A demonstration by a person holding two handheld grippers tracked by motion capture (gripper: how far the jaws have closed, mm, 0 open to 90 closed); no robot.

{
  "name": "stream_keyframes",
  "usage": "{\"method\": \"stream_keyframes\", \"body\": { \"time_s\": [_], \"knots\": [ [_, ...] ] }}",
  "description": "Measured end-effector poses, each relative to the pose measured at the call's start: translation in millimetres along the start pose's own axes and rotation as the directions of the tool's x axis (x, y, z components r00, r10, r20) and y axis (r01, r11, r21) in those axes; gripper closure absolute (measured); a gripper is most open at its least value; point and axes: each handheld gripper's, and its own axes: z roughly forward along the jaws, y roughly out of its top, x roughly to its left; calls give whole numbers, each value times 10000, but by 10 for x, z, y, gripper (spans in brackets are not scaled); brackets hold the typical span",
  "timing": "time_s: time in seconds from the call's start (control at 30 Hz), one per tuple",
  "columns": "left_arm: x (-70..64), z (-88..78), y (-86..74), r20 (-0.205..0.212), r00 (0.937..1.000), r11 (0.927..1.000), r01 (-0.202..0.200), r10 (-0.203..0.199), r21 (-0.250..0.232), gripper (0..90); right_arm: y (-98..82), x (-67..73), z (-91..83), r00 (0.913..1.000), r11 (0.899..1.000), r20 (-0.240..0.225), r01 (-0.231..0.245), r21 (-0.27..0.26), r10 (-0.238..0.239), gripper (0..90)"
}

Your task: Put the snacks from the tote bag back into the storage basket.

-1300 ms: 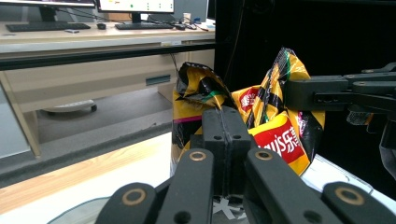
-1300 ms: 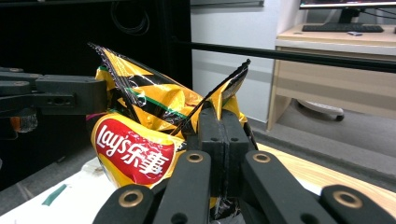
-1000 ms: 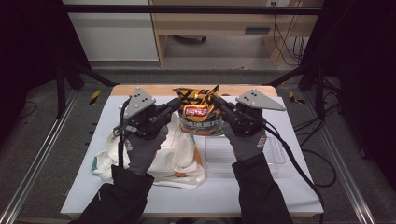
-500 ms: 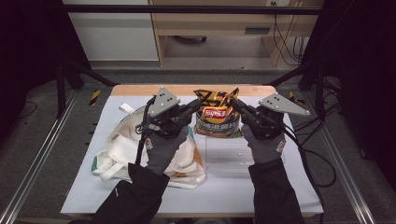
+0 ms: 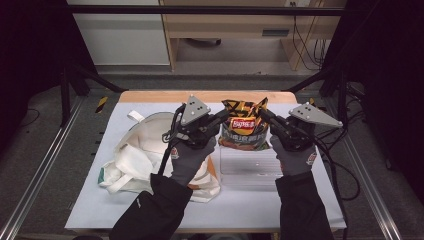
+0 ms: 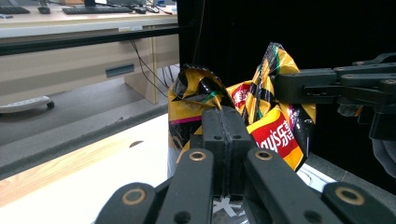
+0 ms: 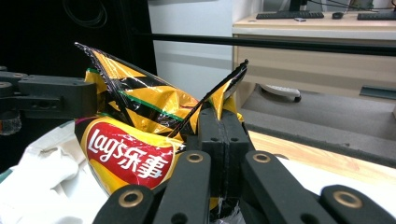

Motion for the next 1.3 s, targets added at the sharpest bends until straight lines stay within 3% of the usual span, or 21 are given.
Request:
{"method": "stream_keyframes", "body": {
  "time_s": [0.5, 1.3],
  "knots": [
    [-45, 232, -122, 183, 9998, 9997, -10, 5, 258, 900, -160, -191, 22, 9995, 9996, 272, -175, 230, 168, 900],
    [108, 477, -434, 86, 9997, 9943, 234, -244, 1043, 900, -419, -279, 322, 9980, 9905, 625, -166, 1365, 81, 900]
  ]
}}
